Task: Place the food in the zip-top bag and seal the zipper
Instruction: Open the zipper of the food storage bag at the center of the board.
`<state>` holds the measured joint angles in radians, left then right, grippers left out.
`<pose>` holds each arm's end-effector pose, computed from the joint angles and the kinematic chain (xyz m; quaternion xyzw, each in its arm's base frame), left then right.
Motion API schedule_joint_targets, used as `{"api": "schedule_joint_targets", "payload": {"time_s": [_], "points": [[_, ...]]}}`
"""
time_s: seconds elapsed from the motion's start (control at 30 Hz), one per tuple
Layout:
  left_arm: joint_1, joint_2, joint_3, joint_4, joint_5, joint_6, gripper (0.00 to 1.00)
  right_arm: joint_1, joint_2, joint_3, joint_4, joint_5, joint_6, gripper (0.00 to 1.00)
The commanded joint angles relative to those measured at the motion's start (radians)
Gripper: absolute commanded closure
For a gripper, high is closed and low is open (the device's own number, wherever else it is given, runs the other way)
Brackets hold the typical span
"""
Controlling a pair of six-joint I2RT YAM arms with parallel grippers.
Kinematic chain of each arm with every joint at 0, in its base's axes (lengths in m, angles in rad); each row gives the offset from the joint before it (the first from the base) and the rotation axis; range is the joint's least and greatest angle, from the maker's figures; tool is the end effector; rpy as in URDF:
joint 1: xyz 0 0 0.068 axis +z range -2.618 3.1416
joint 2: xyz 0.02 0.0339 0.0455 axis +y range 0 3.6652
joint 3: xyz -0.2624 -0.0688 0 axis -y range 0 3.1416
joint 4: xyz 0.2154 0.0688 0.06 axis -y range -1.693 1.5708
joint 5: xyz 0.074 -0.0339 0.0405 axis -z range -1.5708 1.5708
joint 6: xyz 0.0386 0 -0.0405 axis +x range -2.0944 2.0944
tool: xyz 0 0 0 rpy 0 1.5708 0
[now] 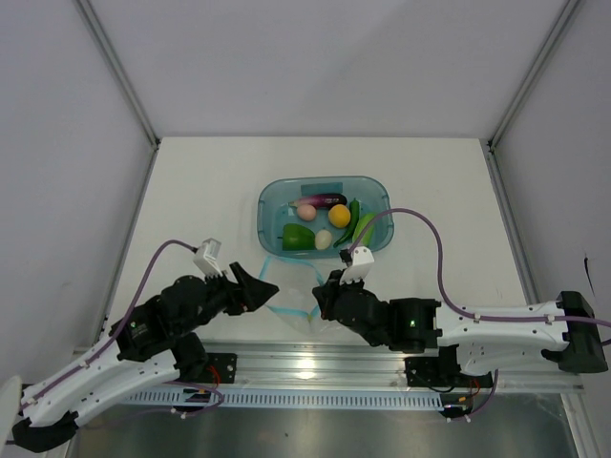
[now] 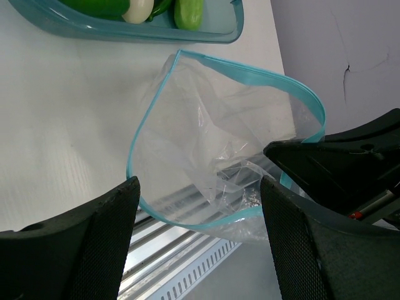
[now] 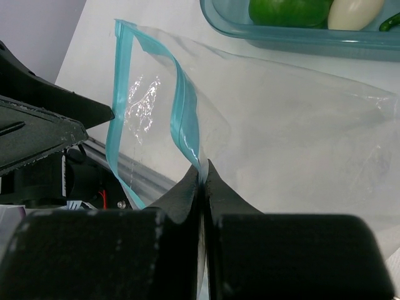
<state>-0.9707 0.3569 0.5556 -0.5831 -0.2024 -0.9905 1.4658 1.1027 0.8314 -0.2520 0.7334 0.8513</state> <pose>0.0499 -0.0593 0.2646 -0.0646 0.8243 -0.4155 0.3791 0.0481 0.2103 0.2964 -0.0736 0.8248 0.3034 0.4715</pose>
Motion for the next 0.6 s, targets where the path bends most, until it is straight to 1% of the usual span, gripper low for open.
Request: {"api": "schedule_joint_targets", "payload": {"time_s": [0.0, 0.33, 0.47, 0.57], "points": [[-0.006, -0.015, 0.003, -0.026, 0.009, -0.008, 0.2, 0.001, -0.01, -0.012, -0.001, 0.044, -0.009, 1.0], [-0.006, -0.05, 0.017, -0.09, -0.019, -0.003, 0.21, 0.001, 0.0, -0.021, -0.012, 0.07, 0.006, 1.0], [-0.006, -0.027, -0.029, -0.052, 0.015, -0.028, 0.21, 0.008, -0.021, -0.008, -0.009, 0.077, -0.006, 1.0], [-0.006, -0.024, -0.078, 0.023, 0.055, -0.048, 0.21, 0.021, -0.044, -0.006, -0.003, 0.084, -0.008, 1.0]]}}
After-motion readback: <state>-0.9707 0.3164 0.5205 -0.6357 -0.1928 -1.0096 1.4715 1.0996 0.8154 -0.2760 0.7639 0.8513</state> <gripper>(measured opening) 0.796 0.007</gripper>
